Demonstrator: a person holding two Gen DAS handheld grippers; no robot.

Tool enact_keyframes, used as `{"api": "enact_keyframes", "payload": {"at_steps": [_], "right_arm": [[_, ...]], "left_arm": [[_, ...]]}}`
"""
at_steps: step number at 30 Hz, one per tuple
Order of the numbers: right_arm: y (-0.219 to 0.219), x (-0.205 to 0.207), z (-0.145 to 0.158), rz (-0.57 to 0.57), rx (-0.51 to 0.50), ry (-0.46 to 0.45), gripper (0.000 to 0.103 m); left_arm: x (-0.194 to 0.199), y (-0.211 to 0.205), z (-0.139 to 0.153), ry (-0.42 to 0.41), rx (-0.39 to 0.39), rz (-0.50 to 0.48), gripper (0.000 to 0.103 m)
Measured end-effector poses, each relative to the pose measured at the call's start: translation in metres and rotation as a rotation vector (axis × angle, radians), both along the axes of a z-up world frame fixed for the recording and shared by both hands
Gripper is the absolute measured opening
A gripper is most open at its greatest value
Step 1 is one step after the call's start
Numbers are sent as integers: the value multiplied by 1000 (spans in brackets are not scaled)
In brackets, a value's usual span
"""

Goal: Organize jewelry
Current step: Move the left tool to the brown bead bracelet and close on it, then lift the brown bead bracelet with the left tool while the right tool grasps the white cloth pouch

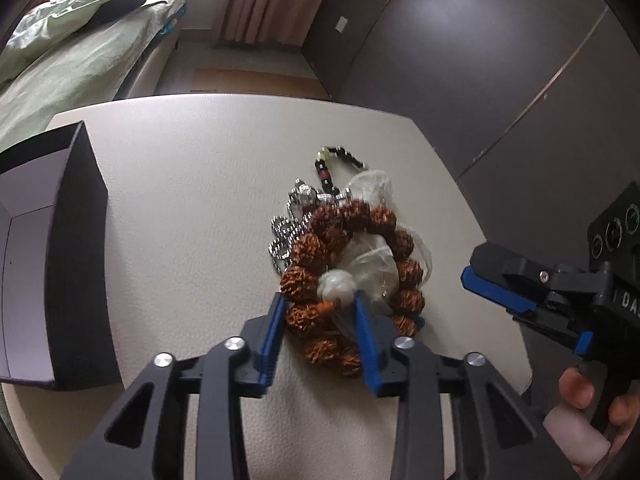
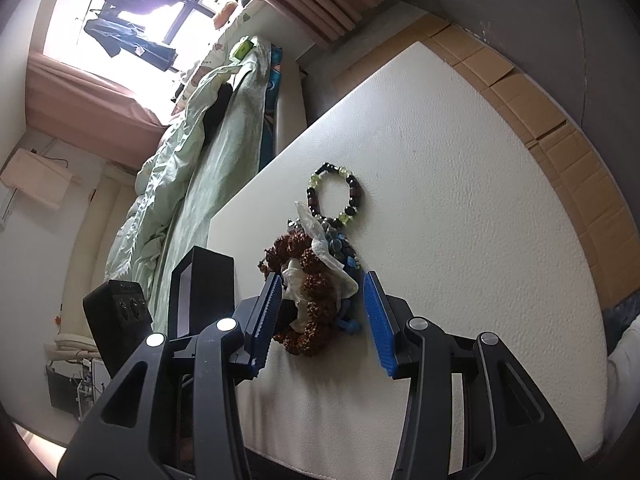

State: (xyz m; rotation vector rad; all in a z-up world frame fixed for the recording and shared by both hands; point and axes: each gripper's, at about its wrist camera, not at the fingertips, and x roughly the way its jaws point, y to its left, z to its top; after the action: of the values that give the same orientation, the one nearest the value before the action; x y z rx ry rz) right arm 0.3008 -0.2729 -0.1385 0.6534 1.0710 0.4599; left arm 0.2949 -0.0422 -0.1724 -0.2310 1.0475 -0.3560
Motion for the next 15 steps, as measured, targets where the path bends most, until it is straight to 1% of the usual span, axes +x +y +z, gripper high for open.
{"api": "enact_keyframes", "payload": {"at_steps": [2, 3, 4, 11, 15], "right_arm": [[2, -1, 0, 10, -4, 1, 44], [2, -2, 0, 12, -10, -2, 44], [3, -2, 1, 12, -15, -4, 44], [2, -1, -1, 10, -35, -1, 44], [6, 2, -5, 18, -36, 18, 44]], "left_arm": [[-4, -2, 2, -19, 25, -4, 28], [-6, -2, 4, -26, 25, -2, 23], [-8, -1, 5, -30, 20, 1, 23], [-25, 19, 22, -78, -60, 54, 19], [-29, 26, 35, -120, -87, 72, 17]]}}
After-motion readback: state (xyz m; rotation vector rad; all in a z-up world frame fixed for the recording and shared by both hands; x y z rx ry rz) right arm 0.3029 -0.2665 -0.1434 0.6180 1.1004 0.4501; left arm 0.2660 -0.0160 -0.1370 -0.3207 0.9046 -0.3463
